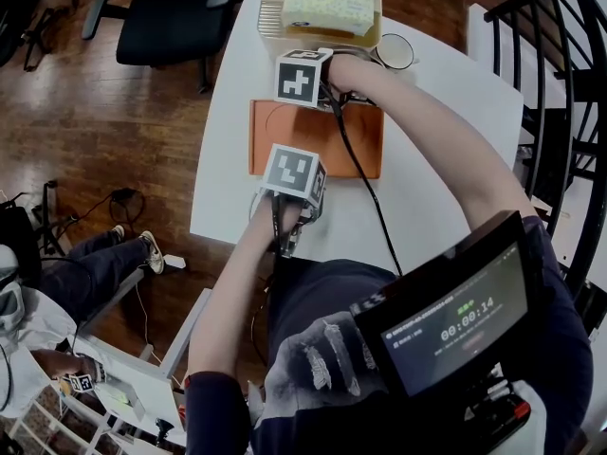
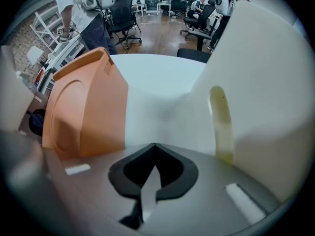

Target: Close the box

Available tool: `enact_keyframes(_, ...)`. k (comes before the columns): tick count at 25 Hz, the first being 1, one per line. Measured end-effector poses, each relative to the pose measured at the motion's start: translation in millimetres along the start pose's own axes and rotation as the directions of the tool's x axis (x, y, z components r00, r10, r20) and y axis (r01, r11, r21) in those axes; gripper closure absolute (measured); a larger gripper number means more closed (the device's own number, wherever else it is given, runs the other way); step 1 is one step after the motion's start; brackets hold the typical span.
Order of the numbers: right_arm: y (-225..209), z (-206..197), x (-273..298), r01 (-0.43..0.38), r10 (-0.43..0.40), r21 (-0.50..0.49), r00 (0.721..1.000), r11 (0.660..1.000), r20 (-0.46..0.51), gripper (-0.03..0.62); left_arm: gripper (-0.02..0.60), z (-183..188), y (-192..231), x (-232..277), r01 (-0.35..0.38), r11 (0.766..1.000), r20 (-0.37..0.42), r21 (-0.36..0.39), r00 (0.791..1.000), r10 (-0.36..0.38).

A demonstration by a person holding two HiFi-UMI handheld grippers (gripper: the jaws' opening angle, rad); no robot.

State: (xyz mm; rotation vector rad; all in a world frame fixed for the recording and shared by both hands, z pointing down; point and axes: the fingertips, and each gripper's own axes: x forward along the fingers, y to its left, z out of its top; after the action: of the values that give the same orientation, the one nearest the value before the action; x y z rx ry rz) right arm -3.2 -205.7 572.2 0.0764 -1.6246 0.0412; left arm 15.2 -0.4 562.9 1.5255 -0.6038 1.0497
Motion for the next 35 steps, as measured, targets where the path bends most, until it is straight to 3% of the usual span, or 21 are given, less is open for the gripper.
enact_keyframes(3,-1.5,-1.4,0.2,0.0,0.0,-0.001,1.0,1.0,0.0,0.591,0.566,-6.0,2.0,-3.8,-0.053,0.999,-0.034,0.015,0.998,0.053)
enact_keyframes(9,-6.3,-8.7,-4.8,0.052,-0.053,-0.054,0.998,0.997,-0.016,0.591,0.566,-23.6,-6.4,-7.3,-0.037,0.999,-0.085,0.021,0.996,0.038)
enact_keyframes(13,-6.5,-10.0,-18.5,0.102,-0.108,-0.104,0.993,0.989,-0.048,0.591,0.566,-22.3,-7.8,-6.6,-0.035,0.999,-0.043,0.033,0.998,0.037)
enact_keyframes(25,22.1,-9.6,-78.1,0.07,-0.07,-0.079,0.998,0.994,0.007,0.591,0.566,-40.9,-25.8,-30.6,-0.044,0.997,-0.007,0.056,0.999,0.044)
enact_keyframes(35,49.5,-18.6,-100.6,0.023,-0.024,-0.054,1.0,0.998,-0.005,0.591,0.566,-57.5,-32.4,-42.1,-0.046,0.998,0.016,0.044,0.999,0.045)
